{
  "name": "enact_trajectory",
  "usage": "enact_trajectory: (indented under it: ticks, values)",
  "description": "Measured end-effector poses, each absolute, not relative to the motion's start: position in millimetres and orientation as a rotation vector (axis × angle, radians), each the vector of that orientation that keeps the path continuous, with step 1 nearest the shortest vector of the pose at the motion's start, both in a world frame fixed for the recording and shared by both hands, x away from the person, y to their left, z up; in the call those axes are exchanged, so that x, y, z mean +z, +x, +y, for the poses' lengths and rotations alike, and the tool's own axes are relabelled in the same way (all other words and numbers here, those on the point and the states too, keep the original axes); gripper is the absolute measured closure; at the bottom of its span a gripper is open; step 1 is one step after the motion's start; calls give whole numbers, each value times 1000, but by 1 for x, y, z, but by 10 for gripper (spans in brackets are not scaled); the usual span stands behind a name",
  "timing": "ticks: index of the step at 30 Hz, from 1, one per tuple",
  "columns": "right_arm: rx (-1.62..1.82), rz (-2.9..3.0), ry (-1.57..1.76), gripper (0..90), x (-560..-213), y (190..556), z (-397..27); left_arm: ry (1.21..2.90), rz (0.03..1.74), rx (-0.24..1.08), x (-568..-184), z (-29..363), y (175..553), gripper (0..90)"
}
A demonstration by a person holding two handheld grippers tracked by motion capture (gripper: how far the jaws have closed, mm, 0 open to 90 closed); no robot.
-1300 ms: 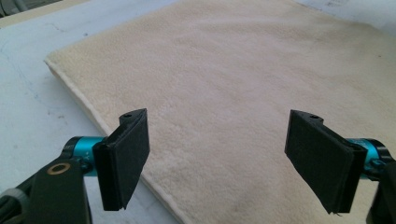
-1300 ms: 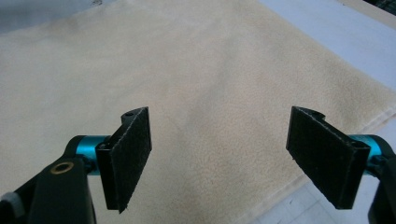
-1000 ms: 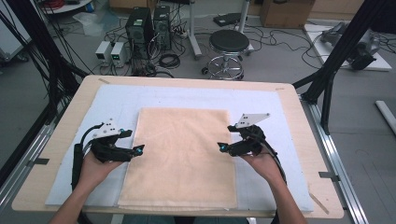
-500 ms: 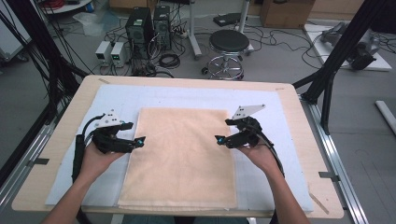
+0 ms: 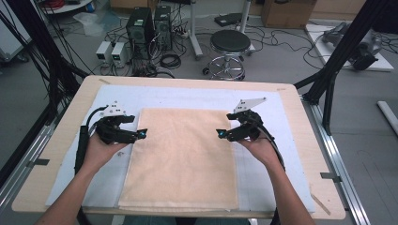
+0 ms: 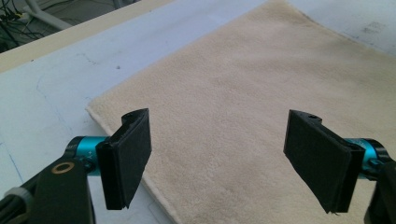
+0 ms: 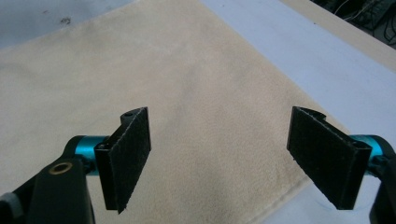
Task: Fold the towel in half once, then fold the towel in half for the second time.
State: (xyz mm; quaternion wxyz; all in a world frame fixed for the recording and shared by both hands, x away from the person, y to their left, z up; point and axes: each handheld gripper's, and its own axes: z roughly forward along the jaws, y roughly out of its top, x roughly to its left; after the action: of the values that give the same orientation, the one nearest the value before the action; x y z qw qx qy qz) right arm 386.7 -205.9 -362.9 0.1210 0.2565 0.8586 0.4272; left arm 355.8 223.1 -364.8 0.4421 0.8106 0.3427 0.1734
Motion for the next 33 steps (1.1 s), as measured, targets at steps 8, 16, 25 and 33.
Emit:
enact_trajectory:
  ticks: [8, 16, 25, 33]
  values:
    - [1225, 2524, 781, 209, -367, 395, -206, 2028, 870, 404, -368, 220, 367, 238]
    - [1223, 2515, 811, 210, -369, 399, -210, 2017, 881, 399, -373, 219, 374, 265]
    - [1209, 2491, 859, 231, -379, 413, -217, 2009, 946, 432, -387, 223, 391, 272]
    - [1171, 2485, 923, 245, -402, 432, -217, 1983, 1010, 438, -404, 229, 407, 287]
